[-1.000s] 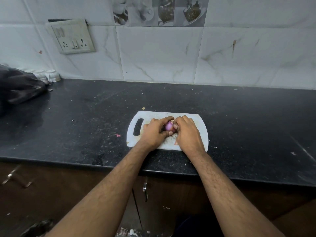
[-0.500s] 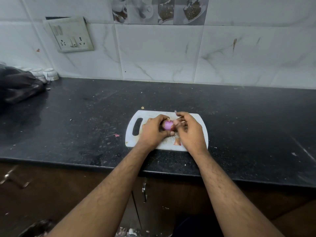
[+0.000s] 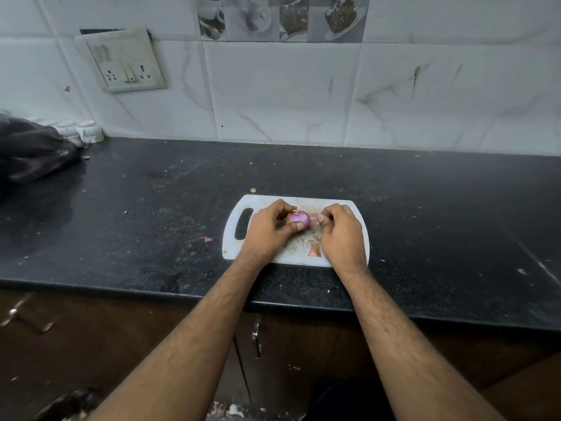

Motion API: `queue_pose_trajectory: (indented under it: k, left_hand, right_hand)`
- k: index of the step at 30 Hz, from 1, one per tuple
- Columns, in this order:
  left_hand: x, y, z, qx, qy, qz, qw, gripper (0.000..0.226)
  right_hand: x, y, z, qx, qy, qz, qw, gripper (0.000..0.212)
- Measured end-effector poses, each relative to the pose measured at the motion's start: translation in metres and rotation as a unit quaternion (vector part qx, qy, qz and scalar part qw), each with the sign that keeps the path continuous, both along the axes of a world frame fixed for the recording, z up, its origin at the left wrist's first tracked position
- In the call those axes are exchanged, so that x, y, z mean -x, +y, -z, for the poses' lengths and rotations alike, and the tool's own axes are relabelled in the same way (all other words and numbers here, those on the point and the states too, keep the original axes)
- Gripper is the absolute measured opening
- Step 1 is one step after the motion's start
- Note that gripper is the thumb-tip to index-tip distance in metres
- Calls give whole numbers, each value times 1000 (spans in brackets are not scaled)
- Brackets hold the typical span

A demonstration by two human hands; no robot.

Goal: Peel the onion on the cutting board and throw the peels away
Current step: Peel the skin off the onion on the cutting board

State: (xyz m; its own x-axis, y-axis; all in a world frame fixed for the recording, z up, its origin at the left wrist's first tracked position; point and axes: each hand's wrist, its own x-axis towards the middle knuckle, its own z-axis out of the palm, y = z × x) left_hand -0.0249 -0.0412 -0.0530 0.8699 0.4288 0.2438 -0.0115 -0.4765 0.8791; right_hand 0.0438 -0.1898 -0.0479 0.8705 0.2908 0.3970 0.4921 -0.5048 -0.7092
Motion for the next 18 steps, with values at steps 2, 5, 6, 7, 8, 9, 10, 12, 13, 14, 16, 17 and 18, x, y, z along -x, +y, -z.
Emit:
queue_pose_trajectory:
  k: [2, 5, 6, 7, 8, 9, 10, 12, 13, 14, 16, 17, 18]
  left_hand:
    - [1, -1, -2, 3, 2, -2, 1000, 31]
    - [2, -2, -3, 1, 2, 0, 1000, 30]
    - [3, -2, -3, -1, 1, 3, 1000, 29]
    - [3, -2, -2, -3, -2, 7, 1000, 29]
    - [3, -2, -2, -4, -6, 12, 1000, 29]
    - [3, -2, -1, -6, -12, 16, 1000, 28]
    - [4, -2, -1, -9, -17, 22, 1000, 28]
    - [4, -4, 0, -15, -27, 38, 999, 27]
    - [3, -4, 0, -18, -29, 45, 998, 27]
    - [3, -4, 1, -23, -28, 48, 998, 28]
    - [2, -5, 2, -27, -27, 46, 998, 30]
    - [2, -5, 2, -26, -27, 43, 998, 31]
    - [1, -5, 2, -29, -27, 42, 998, 33]
  right_hand:
    - [-4, 0, 4, -18, -11, 52, 998, 9]
    - [-4, 1, 6, -24, 4, 50, 998, 22]
    - [-3, 2, 5, -20, 10, 31, 999, 29]
    - [-3, 2, 4, -15, 14, 9, 1000, 30]
    - [-2, 2, 2, -15, 16, -12, 1000, 27]
    - [0, 2, -1, -17, 20, -30, 999, 22]
    - [1, 1, -2, -23, 24, -45, 998, 18]
    - [2, -1, -3, -34, 27, -58, 997, 15]
    - [3, -2, -3, -40, 27, -60, 997, 14]
    - [4, -3, -4, -46, 27, -59, 997, 13]
    - [4, -3, -3, -54, 31, -52, 997, 11]
    - [3, -2, -3, -51, 30, -45, 997, 10]
    - [3, -2, -4, -41, 24, -34, 998, 10]
